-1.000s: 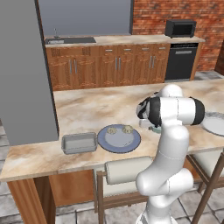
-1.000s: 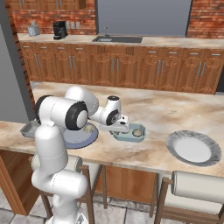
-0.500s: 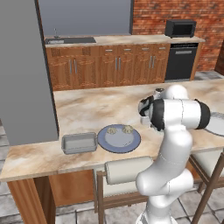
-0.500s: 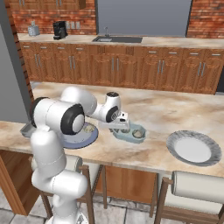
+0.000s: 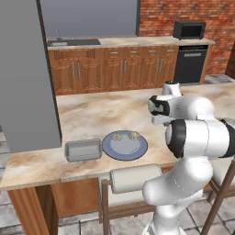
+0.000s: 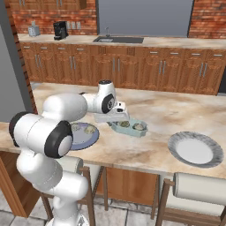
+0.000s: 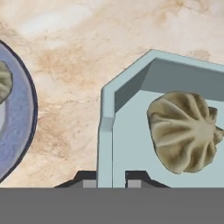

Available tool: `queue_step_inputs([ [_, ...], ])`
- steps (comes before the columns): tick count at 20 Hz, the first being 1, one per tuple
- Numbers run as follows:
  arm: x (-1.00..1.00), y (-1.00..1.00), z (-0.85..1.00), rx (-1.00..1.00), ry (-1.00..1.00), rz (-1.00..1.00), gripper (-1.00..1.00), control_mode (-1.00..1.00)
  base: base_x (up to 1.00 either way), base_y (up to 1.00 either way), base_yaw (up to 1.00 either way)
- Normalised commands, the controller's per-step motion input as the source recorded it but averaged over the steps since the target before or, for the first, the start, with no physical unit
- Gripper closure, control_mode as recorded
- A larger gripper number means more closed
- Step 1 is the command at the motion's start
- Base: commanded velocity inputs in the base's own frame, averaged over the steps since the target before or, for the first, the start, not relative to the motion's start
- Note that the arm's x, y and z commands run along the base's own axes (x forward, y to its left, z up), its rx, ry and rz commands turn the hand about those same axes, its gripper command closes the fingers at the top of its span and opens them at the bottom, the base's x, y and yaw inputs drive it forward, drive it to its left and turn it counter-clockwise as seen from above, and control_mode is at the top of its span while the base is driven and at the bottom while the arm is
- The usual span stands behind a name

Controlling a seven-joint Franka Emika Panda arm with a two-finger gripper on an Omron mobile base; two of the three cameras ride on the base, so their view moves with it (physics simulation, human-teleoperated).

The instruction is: Place two dumplings into each of the tupperware containers and then place the containers in the fridge.

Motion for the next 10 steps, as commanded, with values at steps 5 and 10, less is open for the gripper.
queue_step_inputs([
  [5,-0.35,0.0,0.77,-0.05,-0.05,0.2,1.0,-1.0,0.0,0.0,0.0],
  [10,-0.37,0.02,0.61,0.0,-0.18,0.18,1.0,-1.0,0.0,0.0,0.0],
])
